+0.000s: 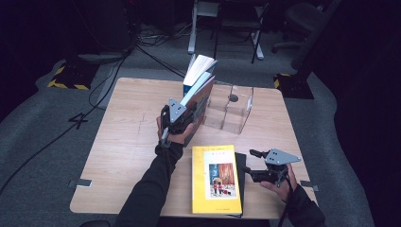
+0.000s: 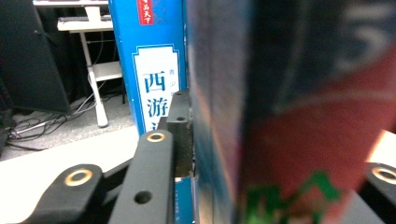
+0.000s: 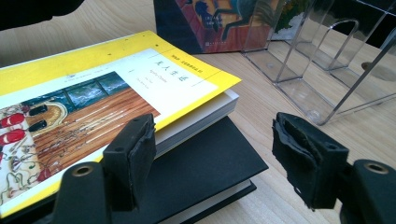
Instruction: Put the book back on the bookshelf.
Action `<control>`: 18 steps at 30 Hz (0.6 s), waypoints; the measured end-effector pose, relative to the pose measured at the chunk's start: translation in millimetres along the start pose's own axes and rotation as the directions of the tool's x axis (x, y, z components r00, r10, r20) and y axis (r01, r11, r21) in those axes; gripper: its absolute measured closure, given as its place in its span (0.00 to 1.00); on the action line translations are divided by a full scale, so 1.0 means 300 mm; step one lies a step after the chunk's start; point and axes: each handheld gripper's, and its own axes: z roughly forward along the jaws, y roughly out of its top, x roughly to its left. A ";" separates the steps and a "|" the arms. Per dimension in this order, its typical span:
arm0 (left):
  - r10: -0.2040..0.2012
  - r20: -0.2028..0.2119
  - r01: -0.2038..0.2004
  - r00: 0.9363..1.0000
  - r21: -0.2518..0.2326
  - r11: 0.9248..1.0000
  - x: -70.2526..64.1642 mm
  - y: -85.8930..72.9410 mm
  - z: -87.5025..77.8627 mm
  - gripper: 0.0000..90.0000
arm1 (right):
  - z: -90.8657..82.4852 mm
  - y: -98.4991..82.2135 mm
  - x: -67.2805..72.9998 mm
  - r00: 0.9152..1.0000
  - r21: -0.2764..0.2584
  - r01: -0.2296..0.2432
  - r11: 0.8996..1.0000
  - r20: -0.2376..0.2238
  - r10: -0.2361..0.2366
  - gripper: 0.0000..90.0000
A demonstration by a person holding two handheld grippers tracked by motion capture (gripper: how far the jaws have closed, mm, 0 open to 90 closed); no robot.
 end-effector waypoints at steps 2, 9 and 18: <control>0.014 0.008 -0.015 1.000 0.022 1.000 0.003 -0.016 -0.007 0.71 | 0.001 -0.001 0.001 1.000 0.004 0.000 1.000 -0.001 0.000 0.34; 0.053 0.058 -0.059 0.997 0.115 0.992 0.017 -0.104 -0.034 0.61 | 0.003 -0.008 -0.002 1.000 0.013 -0.004 1.000 -0.002 0.004 0.34; 0.088 0.151 -0.129 0.985 0.289 0.949 0.019 -0.262 -0.033 0.64 | 0.016 -0.012 0.006 1.000 0.030 -0.004 1.000 -0.012 0.005 0.34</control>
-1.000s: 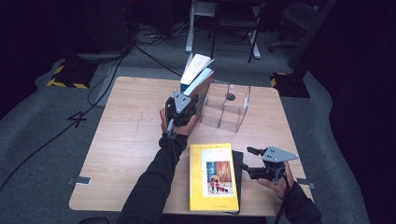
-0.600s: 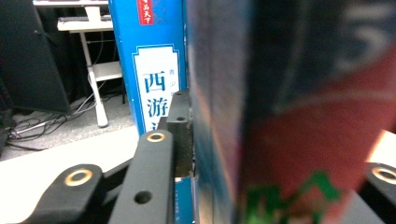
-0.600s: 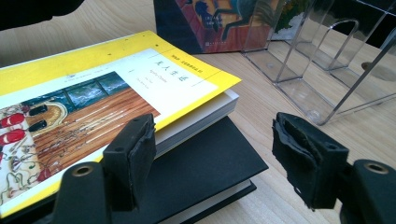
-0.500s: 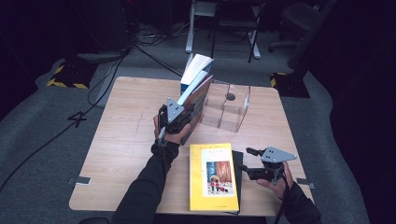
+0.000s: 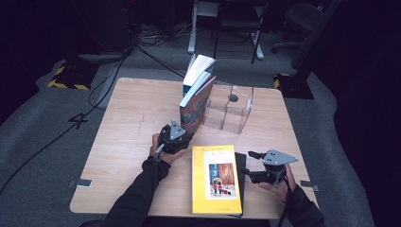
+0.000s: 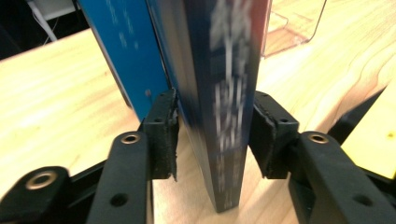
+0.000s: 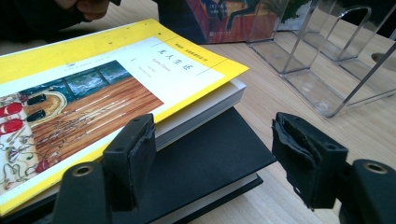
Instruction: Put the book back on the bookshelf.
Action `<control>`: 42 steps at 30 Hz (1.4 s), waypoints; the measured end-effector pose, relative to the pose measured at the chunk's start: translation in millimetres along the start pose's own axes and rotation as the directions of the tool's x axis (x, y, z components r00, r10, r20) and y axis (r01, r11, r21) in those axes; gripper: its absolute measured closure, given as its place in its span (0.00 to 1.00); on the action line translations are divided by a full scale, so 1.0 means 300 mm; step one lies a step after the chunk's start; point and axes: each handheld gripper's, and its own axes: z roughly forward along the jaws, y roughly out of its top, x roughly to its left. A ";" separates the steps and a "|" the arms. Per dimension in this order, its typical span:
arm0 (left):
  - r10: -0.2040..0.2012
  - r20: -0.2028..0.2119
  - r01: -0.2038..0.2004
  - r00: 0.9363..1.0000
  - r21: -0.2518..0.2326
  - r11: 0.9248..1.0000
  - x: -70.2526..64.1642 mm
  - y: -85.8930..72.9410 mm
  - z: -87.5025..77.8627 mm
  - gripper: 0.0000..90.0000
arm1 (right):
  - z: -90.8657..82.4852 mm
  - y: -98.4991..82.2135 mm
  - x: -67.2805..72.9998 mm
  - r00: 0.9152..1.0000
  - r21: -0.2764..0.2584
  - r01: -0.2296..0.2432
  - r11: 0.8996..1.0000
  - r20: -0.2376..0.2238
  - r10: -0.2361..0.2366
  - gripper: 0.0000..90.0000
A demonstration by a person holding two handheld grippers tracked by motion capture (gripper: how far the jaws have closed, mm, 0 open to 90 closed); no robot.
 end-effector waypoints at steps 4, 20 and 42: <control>-0.001 0.009 0.001 1.000 0.042 0.999 0.000 -0.023 -0.002 0.68 | 0.007 -0.006 0.001 1.000 0.011 -0.003 1.000 -0.002 0.003 0.35; -0.072 -0.101 0.080 0.992 0.078 0.994 -0.023 -0.016 0.050 0.80 | 0.014 -0.005 0.008 1.000 0.027 0.003 1.000 -0.011 -0.003 0.35; -0.059 -0.244 0.080 0.968 0.074 0.994 -0.050 0.041 0.150 0.81 | 0.010 -0.009 -0.002 1.000 0.023 -0.002 1.000 -0.011 0.002 0.35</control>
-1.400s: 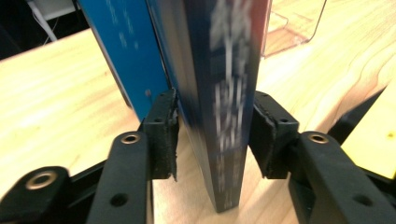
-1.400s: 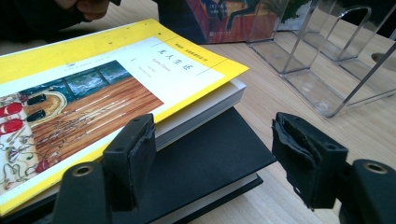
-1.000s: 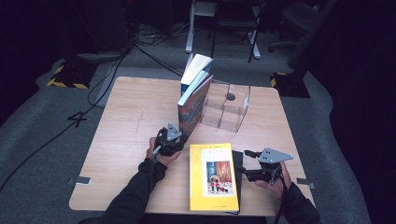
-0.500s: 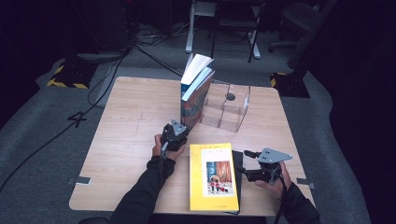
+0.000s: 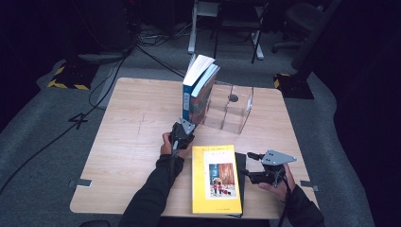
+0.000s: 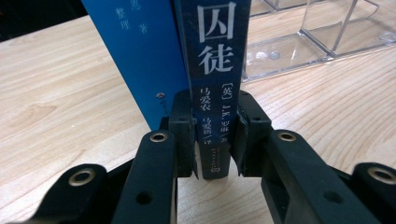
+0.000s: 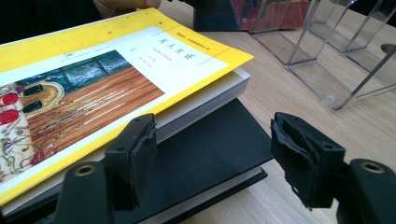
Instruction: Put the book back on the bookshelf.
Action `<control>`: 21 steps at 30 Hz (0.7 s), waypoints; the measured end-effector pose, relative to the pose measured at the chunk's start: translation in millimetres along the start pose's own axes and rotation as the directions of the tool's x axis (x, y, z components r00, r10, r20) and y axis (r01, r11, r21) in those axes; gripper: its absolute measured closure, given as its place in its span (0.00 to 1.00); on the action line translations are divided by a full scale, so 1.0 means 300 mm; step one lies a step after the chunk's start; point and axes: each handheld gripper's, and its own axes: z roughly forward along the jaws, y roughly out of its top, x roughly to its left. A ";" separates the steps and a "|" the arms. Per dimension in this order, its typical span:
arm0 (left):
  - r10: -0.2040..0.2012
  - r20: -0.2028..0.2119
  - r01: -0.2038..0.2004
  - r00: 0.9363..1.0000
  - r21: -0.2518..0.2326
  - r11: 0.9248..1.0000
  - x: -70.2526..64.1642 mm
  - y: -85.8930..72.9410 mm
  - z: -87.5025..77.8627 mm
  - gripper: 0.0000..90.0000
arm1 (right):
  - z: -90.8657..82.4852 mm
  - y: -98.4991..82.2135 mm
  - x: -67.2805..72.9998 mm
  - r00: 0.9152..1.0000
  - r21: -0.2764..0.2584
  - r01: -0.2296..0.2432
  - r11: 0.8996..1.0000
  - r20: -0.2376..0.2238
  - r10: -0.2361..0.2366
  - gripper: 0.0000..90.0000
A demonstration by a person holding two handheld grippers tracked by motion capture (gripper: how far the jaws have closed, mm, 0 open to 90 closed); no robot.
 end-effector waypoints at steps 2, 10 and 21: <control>0.007 -0.021 -0.007 1.000 0.000 1.000 -0.002 0.000 0.002 0.81 | -0.001 0.000 0.000 1.000 -0.001 -0.002 1.000 0.002 0.002 0.35; 0.018 -0.035 -0.018 0.999 -0.013 1.000 0.014 -0.002 0.007 0.82 | 0.001 -0.001 -0.002 1.000 0.000 -0.003 1.000 -0.003 0.003 0.35; -0.004 0.087 0.016 0.996 -0.139 0.990 0.071 0.059 -0.097 0.63 | 0.002 -0.002 -0.003 1.000 0.003 -0.002 1.000 -0.001 0.002 0.35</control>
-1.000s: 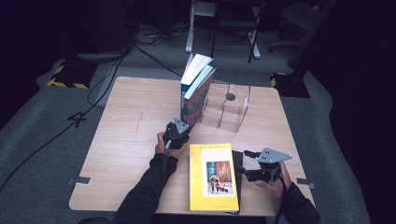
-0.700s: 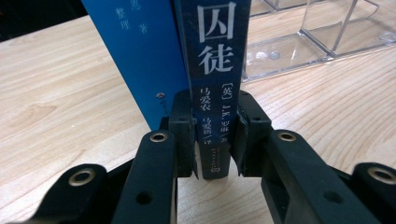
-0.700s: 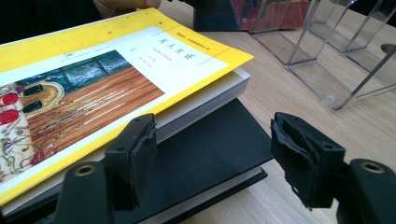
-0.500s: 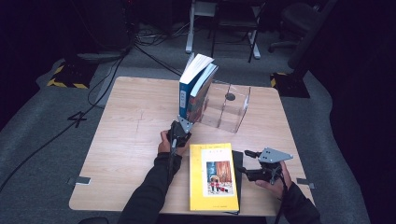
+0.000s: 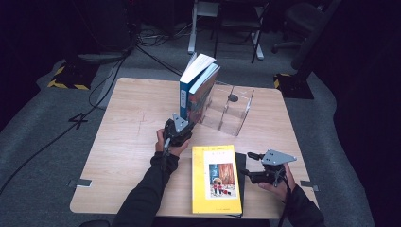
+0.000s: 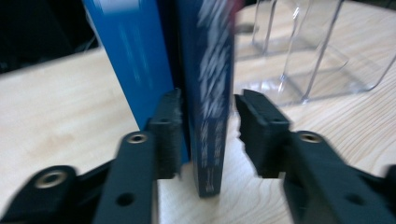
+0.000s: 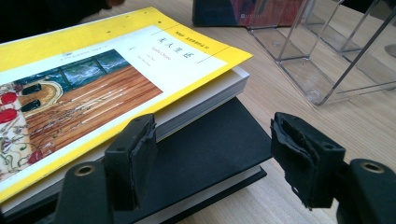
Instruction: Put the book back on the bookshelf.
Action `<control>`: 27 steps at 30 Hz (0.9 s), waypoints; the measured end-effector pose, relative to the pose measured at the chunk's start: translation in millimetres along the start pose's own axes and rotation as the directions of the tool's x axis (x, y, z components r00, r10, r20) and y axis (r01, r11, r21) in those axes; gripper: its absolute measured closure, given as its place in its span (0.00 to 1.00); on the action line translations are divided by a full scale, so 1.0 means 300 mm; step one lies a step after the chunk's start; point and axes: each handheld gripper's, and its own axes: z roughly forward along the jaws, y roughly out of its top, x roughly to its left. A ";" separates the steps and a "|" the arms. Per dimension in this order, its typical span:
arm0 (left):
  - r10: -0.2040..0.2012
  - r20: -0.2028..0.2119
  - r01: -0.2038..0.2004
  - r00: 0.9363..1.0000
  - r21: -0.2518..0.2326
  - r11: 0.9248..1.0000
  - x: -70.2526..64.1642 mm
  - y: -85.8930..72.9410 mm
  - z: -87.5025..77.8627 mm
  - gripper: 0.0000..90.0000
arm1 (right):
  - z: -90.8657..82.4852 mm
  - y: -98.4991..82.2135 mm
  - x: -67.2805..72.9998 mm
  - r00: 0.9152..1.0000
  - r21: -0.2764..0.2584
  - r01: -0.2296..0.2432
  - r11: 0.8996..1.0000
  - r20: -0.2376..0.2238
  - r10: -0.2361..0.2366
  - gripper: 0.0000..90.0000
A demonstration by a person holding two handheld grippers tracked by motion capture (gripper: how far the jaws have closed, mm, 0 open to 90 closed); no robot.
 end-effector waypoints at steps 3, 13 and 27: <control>0.000 0.005 0.001 1.000 -0.059 0.998 0.008 0.068 -0.049 0.58 | 0.000 0.001 0.003 1.000 0.001 0.003 1.000 0.000 -0.003 0.35; 0.086 0.039 -0.079 0.996 -0.162 0.984 0.025 0.329 -0.177 0.56 | 0.000 0.002 0.003 1.000 0.006 0.007 1.000 -0.005 -0.007 0.36; 0.096 0.061 -0.094 0.994 -0.025 0.995 0.009 0.454 -0.118 0.57 | -0.002 0.002 0.002 1.000 0.019 0.009 1.000 -0.012 -0.009 0.36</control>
